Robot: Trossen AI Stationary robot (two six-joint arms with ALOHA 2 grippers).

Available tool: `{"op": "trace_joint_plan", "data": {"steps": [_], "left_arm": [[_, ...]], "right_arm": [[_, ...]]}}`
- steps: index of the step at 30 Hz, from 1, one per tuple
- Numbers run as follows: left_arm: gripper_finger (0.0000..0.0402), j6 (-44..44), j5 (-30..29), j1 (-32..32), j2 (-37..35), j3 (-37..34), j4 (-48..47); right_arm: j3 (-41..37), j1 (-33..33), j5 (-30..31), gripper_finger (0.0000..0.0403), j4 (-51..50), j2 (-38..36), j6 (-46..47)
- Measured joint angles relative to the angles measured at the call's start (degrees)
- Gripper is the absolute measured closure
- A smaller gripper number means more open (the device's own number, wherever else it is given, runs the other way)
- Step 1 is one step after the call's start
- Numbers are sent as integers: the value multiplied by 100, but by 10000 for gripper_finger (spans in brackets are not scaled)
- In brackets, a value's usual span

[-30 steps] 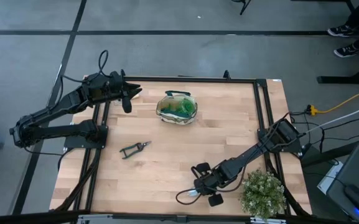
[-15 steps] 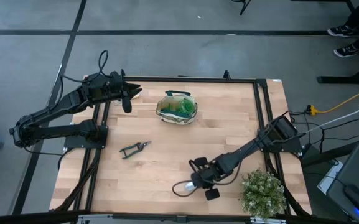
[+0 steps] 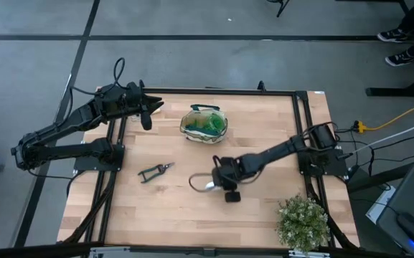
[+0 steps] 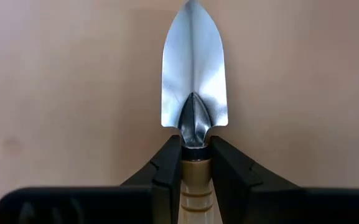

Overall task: Pick & Place Garden tools in Gardening bag
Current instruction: Put the brown trowel into the gardening bag

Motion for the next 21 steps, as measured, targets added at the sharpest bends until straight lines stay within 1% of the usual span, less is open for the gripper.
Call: {"op": "trace_joint_plan", "data": {"steps": [5, 10, 21], "left_arm": [[315, 0, -1, 0, 0, 0, 2], [315, 2, -1, 0, 0, 0, 2], [316, 1, 0, 0, 0, 0, 0]], "right_arm": [[0, -472, -46, 334, 60, -44, -5], [0, -781, -296, 334, 198, -44, 243], [3, -1038, -376, 334, 500, -46, 600]]}}
